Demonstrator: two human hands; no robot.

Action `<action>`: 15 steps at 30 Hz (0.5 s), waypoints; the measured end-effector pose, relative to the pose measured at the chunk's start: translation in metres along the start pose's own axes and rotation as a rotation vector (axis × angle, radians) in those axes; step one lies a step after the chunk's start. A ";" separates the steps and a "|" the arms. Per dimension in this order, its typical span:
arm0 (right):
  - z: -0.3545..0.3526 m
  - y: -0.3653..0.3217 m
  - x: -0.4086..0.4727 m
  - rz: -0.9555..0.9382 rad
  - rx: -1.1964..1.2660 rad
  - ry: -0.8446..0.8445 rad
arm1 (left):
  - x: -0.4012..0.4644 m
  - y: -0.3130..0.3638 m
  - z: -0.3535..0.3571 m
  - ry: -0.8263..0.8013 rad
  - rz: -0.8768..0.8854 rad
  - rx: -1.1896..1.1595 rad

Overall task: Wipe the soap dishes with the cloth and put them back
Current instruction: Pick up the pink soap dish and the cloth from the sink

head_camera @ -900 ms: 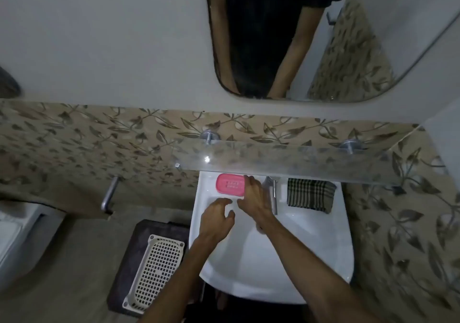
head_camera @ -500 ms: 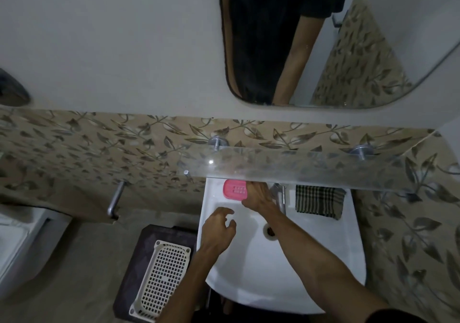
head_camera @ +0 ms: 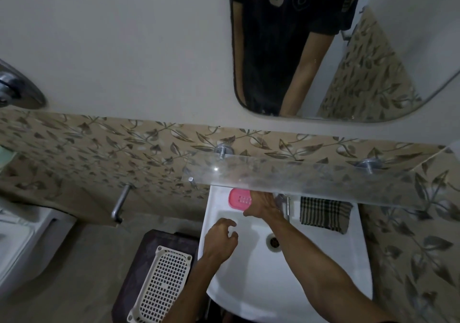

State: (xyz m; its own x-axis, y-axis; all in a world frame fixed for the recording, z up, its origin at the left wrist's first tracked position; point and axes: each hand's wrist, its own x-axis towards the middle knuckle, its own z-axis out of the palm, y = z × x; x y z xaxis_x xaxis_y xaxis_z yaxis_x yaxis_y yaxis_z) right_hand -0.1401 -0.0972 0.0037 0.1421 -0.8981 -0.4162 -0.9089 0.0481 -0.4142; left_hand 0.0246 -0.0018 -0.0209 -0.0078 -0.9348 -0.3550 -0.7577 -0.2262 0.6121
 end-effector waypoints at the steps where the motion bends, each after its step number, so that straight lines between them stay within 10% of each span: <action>1: 0.001 0.002 0.000 0.010 0.014 -0.004 | 0.002 0.001 0.001 -0.010 0.000 0.014; 15: 0.003 0.005 -0.003 0.041 0.119 0.085 | 0.013 0.004 0.010 0.014 -0.056 -0.085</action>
State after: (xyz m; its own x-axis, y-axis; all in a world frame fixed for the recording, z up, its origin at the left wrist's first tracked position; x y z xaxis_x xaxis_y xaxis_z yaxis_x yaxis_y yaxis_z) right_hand -0.1435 -0.0927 0.0007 0.0677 -0.9279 -0.3665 -0.8596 0.1322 -0.4936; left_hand 0.0156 -0.0118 -0.0300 0.0429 -0.9236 -0.3810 -0.6989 -0.3002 0.6491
